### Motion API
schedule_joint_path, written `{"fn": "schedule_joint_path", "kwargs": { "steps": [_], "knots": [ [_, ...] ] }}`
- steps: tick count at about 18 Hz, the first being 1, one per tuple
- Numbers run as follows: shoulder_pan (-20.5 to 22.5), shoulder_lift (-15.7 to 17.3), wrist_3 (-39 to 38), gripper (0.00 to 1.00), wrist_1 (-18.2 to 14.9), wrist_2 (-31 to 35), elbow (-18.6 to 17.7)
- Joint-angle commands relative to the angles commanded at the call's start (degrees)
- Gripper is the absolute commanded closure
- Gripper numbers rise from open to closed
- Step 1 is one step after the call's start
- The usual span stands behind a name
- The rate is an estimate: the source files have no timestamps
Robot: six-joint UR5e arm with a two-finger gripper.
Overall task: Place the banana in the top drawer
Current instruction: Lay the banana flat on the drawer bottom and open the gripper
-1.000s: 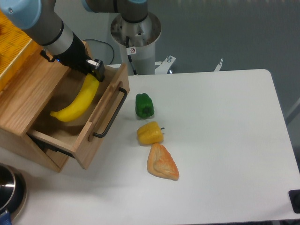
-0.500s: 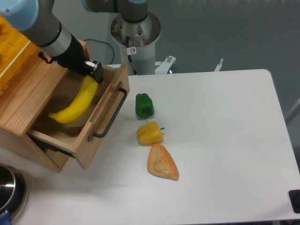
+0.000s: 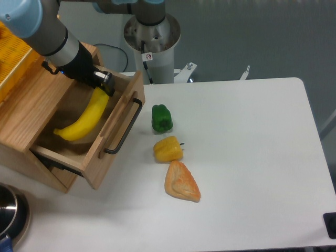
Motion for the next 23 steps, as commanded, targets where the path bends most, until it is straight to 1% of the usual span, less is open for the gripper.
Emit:
{"fn": "schedule_joint_path", "kwargs": {
  "steps": [2,8,11,12,18,23],
  "knots": [
    [0.0,0.0,0.0,0.62,0.0,0.0,0.0],
    [-0.1,0.0,0.2,0.51,0.0,0.0,0.0],
    [-0.5,0.0,0.2,0.49,0.0,0.0,0.0],
    [-0.7,-0.1,0.2,0.47,0.0,0.0,0.0],
    [-0.8,0.0,0.4,0.46,0.0,-0.1,0.0],
    [-0.7,0.5,0.8,0.46,0.0,-0.3,0.8]
  ]
}}
